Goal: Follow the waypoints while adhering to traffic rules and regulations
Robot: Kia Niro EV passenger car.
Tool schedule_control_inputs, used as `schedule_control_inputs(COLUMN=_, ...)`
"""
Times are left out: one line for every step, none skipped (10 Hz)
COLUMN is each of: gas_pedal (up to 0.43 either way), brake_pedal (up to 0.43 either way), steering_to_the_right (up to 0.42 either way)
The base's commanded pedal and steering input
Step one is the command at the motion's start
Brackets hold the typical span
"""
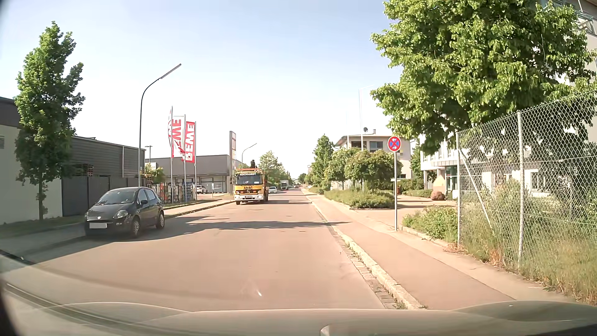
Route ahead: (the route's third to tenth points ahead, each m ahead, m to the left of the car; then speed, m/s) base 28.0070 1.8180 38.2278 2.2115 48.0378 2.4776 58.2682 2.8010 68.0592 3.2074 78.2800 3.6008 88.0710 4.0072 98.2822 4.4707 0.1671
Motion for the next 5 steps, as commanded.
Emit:
schedule_control_inputs(gas_pedal=0.0, brake_pedal=0.165, steering_to_the_right=0.006)
schedule_control_inputs(gas_pedal=0.0, brake_pedal=0.171, steering_to_the_right=0.006)
schedule_control_inputs(gas_pedal=0.0, brake_pedal=0.171, steering_to_the_right=0.006)
schedule_control_inputs(gas_pedal=0.0, brake_pedal=0.171, steering_to_the_right=0.007)
schedule_control_inputs(gas_pedal=0.0, brake_pedal=0.165, steering_to_the_right=0.007)
